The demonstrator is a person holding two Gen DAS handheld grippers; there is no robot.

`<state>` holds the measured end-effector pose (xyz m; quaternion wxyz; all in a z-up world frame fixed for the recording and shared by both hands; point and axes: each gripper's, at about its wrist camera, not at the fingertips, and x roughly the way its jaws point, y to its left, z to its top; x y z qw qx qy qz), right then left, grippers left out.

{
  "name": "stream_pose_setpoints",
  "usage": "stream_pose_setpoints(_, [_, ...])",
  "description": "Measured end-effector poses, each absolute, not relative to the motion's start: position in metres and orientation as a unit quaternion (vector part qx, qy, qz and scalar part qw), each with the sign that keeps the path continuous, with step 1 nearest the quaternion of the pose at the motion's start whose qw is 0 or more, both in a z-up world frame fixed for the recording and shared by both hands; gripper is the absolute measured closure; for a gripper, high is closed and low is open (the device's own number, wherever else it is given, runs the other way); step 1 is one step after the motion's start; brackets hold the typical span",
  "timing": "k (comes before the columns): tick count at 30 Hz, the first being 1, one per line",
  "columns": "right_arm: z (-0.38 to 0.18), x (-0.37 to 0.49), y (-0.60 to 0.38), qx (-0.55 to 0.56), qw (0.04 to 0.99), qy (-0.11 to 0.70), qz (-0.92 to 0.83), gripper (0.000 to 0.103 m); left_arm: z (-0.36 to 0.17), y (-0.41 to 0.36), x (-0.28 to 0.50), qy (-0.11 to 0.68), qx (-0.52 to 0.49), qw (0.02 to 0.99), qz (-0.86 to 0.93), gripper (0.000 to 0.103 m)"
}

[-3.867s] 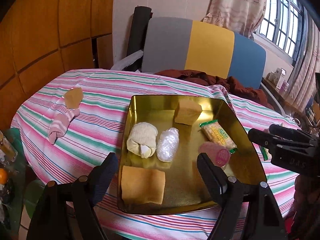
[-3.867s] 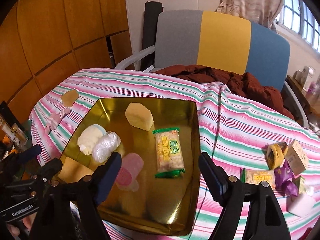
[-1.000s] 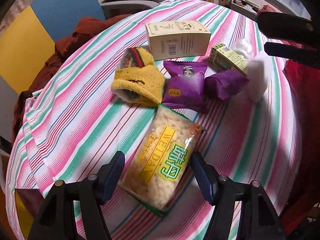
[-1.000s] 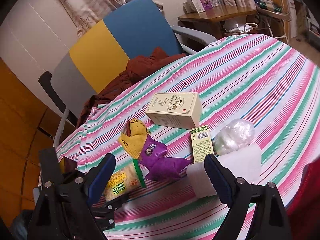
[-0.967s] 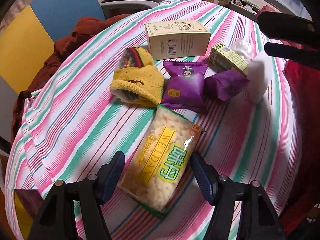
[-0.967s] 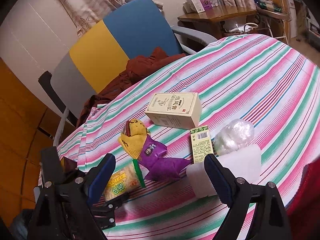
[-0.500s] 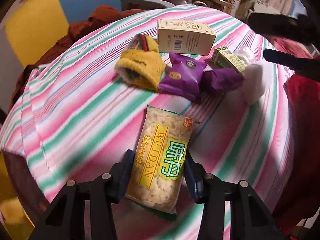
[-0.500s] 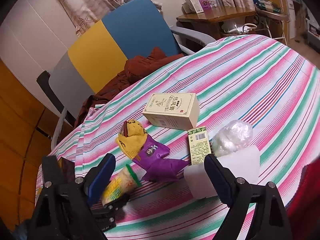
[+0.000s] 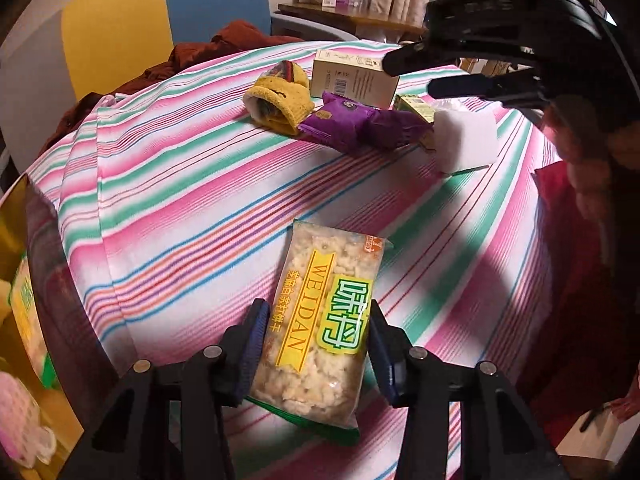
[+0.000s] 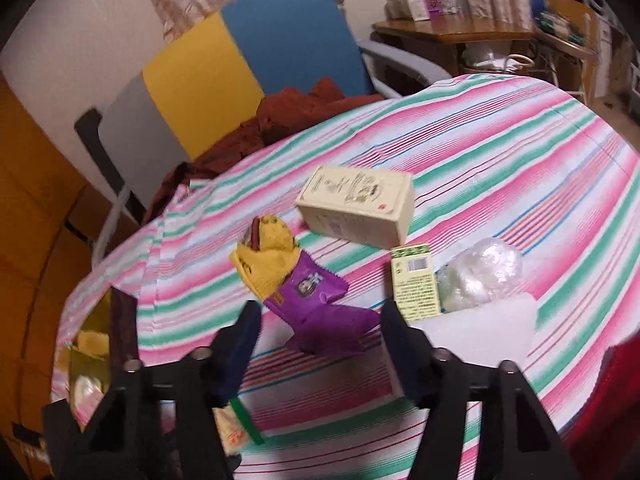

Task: Organize objects
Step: 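Grasp the second WEIDAN cracker packet with left tool while right tool reaches the purple packets, then close the right tool on the purple snack packet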

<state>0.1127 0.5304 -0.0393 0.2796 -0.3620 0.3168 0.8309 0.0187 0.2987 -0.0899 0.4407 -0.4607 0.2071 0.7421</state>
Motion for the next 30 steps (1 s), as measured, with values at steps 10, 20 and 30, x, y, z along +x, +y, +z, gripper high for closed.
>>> stream_pose_setpoints(10, [-0.067,0.074,0.53,-0.456,0.285,0.254,0.804,0.065,-0.092,0.296,0.019,0.192,-0.452,0.452,0.745,0.055])
stream_pose_setpoints(20, [-0.082,0.09,0.52,-0.47,0.258,0.295,0.791,0.053,-0.096,0.302,0.02,0.194,-0.443,0.454,0.749,0.055])
stream_pose_setpoints(30, [-0.08,0.083,0.519,-0.465,0.256,0.299,0.793,0.026,-0.098,0.303,0.021,0.194,-0.438,0.453,0.752,0.055])
